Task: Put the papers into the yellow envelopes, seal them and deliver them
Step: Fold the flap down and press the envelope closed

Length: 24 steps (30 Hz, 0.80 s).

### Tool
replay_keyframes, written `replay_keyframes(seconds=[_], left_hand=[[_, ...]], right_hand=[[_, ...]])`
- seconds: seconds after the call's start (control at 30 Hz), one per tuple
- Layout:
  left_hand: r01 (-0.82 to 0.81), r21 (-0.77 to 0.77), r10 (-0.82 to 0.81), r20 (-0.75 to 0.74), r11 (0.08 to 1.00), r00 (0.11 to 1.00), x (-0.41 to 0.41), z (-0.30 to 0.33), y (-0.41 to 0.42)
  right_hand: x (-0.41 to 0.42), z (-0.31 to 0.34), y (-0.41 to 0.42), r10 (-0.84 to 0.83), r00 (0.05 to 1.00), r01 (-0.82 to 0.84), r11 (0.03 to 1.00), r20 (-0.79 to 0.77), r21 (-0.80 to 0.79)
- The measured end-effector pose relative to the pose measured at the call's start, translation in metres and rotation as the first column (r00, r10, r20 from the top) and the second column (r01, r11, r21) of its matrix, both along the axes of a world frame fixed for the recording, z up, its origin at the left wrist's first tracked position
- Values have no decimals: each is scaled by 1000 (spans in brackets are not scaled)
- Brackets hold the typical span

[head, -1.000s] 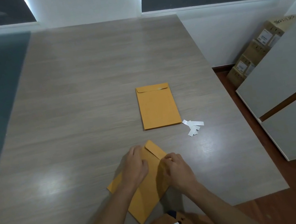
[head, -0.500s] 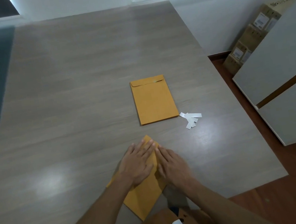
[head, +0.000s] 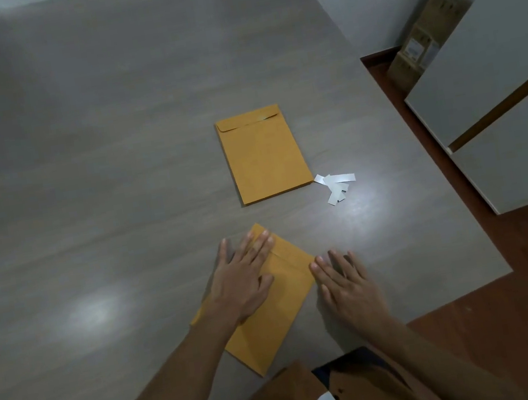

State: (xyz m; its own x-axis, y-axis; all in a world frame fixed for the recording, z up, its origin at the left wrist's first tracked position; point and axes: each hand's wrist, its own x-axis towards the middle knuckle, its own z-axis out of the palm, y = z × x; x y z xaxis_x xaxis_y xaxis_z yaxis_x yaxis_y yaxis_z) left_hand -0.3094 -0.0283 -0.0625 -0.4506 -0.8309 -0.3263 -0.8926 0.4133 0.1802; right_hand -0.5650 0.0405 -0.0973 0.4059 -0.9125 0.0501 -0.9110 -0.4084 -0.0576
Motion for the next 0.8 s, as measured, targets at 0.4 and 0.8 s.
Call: replay_keyframes(seconds=[0.4,0.8], left_hand=[[118,-42,-118,15,992,993,-40,-4,24],[-132,-33,135,121,991,983,-2,7,-16]], right_hand=[[7,-5,5,-75,996,78,996,58,-53],[5,0,3,-78,997,77,997,10,7]])
